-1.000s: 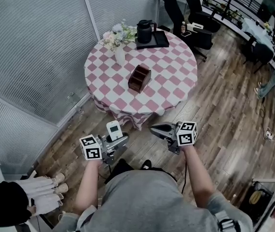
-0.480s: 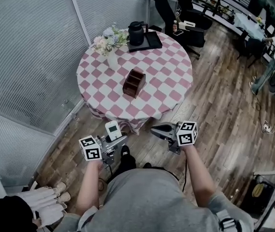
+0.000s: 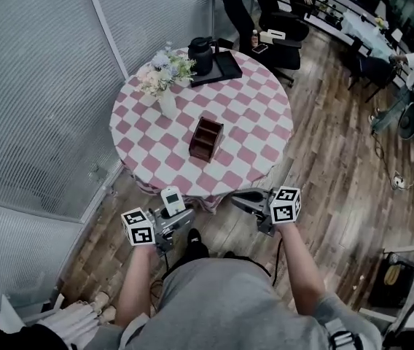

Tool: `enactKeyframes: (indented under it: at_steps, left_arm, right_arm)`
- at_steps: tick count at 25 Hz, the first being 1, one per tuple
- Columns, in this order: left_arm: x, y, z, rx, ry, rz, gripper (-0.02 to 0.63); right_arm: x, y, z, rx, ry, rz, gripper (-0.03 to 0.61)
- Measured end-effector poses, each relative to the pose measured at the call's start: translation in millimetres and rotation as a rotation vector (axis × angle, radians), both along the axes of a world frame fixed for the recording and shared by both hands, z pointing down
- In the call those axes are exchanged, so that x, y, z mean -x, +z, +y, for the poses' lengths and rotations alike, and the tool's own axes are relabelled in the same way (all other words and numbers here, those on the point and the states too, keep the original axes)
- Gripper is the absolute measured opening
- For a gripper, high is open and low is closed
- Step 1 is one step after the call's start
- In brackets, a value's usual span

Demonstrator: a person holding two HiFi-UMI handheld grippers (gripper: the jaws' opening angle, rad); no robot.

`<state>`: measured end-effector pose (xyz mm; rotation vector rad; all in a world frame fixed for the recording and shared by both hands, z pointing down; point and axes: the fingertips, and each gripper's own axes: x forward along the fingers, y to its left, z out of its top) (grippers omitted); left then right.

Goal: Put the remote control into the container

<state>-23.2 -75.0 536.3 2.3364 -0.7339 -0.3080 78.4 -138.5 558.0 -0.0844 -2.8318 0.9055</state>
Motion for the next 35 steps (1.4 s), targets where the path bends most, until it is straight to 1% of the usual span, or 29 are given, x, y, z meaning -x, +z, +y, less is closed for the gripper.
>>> enactKeyframes:
  at_steps: [9,15,20,26,35]
  left_arm:
    - [40,9,-36,-0.003,0.084,0.016,0.069]
    - [59,10,-52,-0.010,0.151,0.006,0.069]
    - [71,9,-64,-0.002,0.181,0.010,0.069]
    - [71,8,-76,-0.015,0.206,0.011,0.069]
    - [56,8,-85,-0.014,0.221,0.007,0.069]
  right_arm:
    - [44,6,-29,-0.006,0.054,0.022,0.017]
    - [63,7,-46,-0.023,0.106,0.021,0.017]
    - [73,5,-49,-0.020,0.134,0.020,0.017]
    - [75,7,-56,-0.020,0.144,0.033,0.017]
    - [79,2,-69,-0.043,0.107,0.016,0.017]
